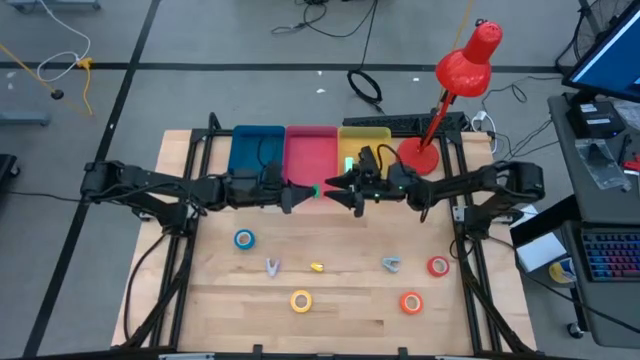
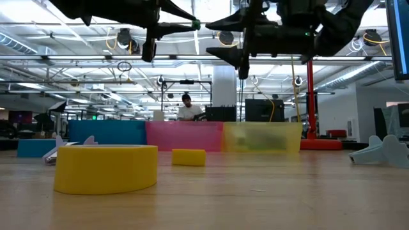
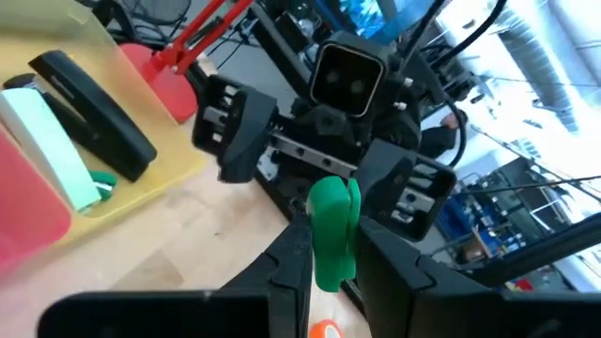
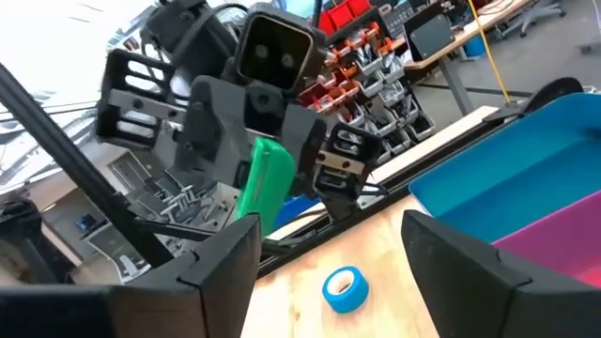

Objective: Pick and place Stapler, Stapler remover, tape
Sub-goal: Put the small green stapler into the yellow bin

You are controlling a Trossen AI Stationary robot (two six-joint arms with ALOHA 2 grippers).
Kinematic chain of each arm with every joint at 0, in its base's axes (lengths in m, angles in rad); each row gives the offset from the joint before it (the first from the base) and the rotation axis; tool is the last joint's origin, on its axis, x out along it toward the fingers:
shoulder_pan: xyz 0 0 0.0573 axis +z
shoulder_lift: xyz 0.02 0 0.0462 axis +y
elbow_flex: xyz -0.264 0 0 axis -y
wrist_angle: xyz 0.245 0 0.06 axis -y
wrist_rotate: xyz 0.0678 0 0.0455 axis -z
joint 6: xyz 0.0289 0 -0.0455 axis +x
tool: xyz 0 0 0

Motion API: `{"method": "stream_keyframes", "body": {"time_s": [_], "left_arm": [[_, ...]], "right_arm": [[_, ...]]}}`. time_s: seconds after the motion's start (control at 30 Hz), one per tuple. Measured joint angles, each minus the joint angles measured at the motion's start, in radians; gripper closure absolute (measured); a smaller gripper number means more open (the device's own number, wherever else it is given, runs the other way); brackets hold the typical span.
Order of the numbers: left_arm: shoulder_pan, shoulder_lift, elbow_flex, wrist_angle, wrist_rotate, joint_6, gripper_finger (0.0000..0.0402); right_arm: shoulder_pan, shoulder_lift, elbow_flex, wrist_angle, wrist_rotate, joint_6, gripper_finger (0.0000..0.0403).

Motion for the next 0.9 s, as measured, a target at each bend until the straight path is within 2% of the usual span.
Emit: {"method": "stream_keyframes", "body": {"time_s": [0.2,0.4,0.67,0.9], "left_arm": [[0.011,0.000,0.000,0.001,0.002,0.002,0.0332],[0.011,0.000,0.000,0.002,0.001,0.016,0.0332],[0.015,0.000,0.000,-0.026,-0.003,0.030,0.0332],[0.032,-0.001,0.000,-0.034,-0.003,0.030,0.0332]], "right_arm": [[0.000,0.047,0.058,-0.008,-0.003,-0.003,0.0149],[-0.001,0.099,0.103,-0.005,-0.058,0.024,0.0154],[-0.002,0.098,0.103,-0.013,-0.105,0.053,0.0173],[-0.002,0.087,0.103,-0.056,-0.130,0.056,0.0159]]}}
